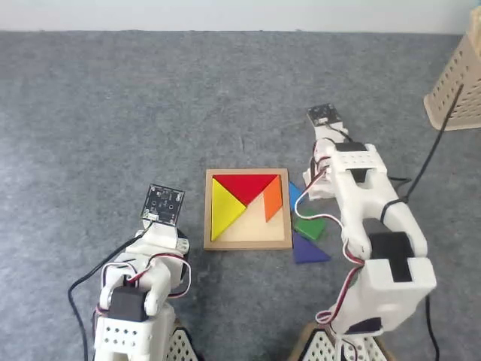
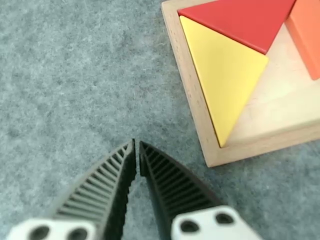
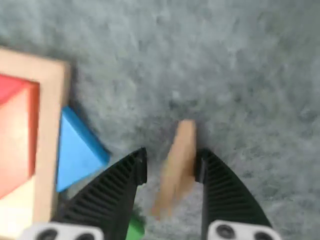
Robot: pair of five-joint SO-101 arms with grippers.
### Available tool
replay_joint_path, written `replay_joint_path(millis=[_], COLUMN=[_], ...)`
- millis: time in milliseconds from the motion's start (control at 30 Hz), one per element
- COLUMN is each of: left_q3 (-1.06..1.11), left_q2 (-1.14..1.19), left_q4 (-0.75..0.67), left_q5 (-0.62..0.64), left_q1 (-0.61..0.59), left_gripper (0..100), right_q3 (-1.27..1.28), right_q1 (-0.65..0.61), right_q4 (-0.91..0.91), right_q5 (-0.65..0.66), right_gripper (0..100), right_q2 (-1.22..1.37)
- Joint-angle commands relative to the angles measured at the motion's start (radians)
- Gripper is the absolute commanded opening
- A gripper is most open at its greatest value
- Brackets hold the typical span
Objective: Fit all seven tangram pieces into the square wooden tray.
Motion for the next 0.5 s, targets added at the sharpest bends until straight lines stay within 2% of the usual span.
replay_joint_path(millis=[0, 233, 367, 467], left_q3=[-0.019, -0.019, -0.019, -0.019], left_q2=[-0.021, -0.021, -0.021, -0.021], left_q4=[0.006, 0.006, 0.006, 0.006], left_q5=[0.006, 0.006, 0.006, 0.006], left_q1=[-0.002, -0.002, -0.002, -0.002], left_gripper=[1, 1, 1, 1], right_q3=[-0.041, -0.041, -0.041, -0.061], right_q1=[0.056, 0.062, 0.058, 0.058], right_q4=[0.028, 0.058, 0.074, 0.111], right_q5=[-0.002, -0.005, -0.006, -0.006], right_gripper=[17.7, 17.1, 10.9, 13.6], right_q2=[0.004, 0.002, -0.001, -0.031])
